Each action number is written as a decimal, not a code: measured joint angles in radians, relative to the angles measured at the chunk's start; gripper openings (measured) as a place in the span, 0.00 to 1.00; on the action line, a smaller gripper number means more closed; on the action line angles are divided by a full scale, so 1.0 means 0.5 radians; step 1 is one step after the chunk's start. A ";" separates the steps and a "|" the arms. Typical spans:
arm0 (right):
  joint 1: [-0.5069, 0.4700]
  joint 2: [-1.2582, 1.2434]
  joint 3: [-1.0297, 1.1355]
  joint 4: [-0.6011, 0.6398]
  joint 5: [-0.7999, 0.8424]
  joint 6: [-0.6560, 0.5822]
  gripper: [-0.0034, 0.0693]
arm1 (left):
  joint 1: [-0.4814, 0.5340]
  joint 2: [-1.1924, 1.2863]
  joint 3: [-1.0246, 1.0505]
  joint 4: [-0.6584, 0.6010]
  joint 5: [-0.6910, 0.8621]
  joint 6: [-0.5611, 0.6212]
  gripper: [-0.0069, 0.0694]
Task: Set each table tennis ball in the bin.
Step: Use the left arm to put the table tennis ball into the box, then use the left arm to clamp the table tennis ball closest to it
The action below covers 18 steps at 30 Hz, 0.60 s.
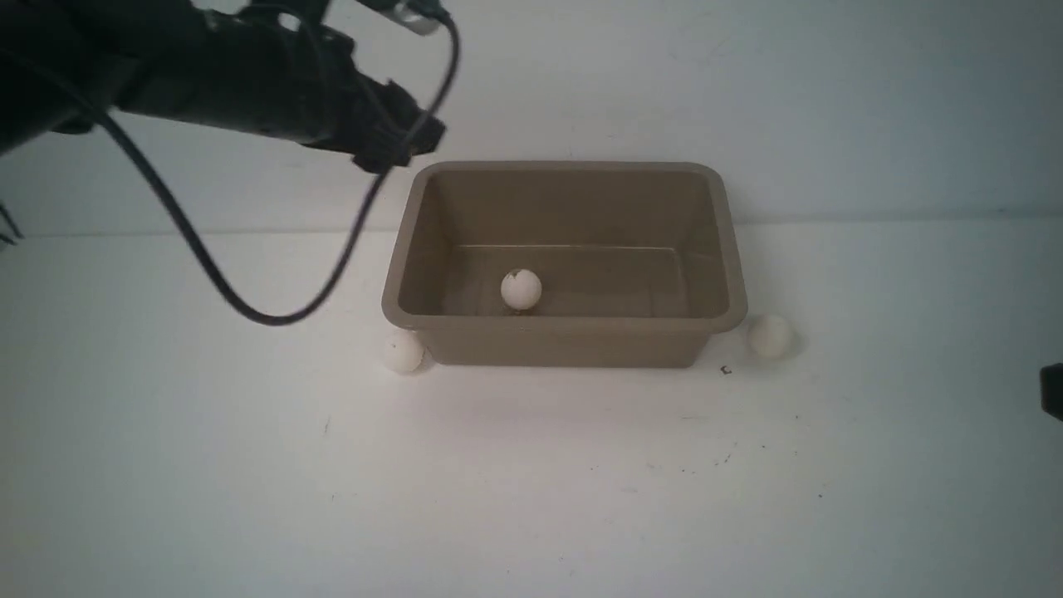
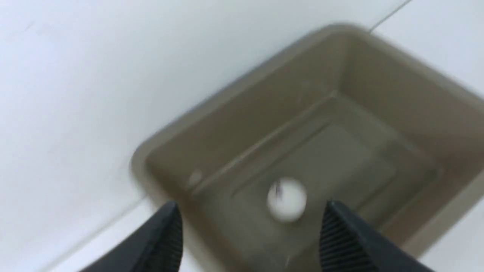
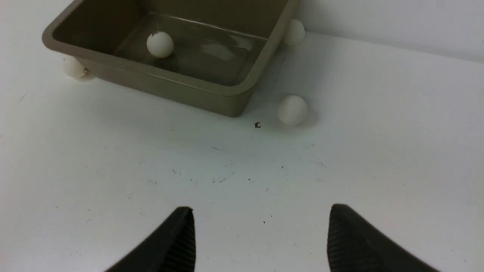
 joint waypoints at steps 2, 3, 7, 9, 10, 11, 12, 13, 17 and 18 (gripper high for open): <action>0.000 0.000 0.000 0.000 0.000 0.000 0.64 | 0.111 -0.009 0.000 0.123 0.163 -0.017 0.65; 0.000 0.000 0.000 0.000 0.000 0.000 0.64 | 0.160 -0.005 0.000 0.188 0.252 -0.009 0.65; 0.000 0.000 0.000 0.000 -0.004 0.000 0.64 | 0.303 0.029 0.000 0.311 0.508 0.168 0.65; 0.000 0.000 0.000 0.004 -0.010 0.000 0.64 | 0.331 0.056 0.000 0.302 0.592 0.268 0.65; 0.000 0.000 0.000 0.007 -0.016 0.000 0.64 | 0.349 0.083 0.000 0.290 0.650 0.356 0.65; 0.000 0.000 0.000 0.008 -0.022 -0.002 0.64 | 0.358 0.100 0.000 0.277 0.676 0.413 0.65; 0.000 0.000 0.000 0.011 -0.022 -0.008 0.64 | 0.366 0.142 0.000 0.259 0.737 0.490 0.65; 0.000 0.000 0.000 0.015 -0.022 -0.013 0.64 | 0.369 0.170 0.000 0.241 0.769 0.547 0.65; 0.000 0.000 0.000 0.038 -0.024 -0.043 0.64 | 0.374 0.300 0.000 0.176 0.852 0.700 0.65; 0.000 0.000 0.000 0.038 -0.024 -0.043 0.64 | 0.374 0.336 0.000 0.168 0.859 0.750 0.65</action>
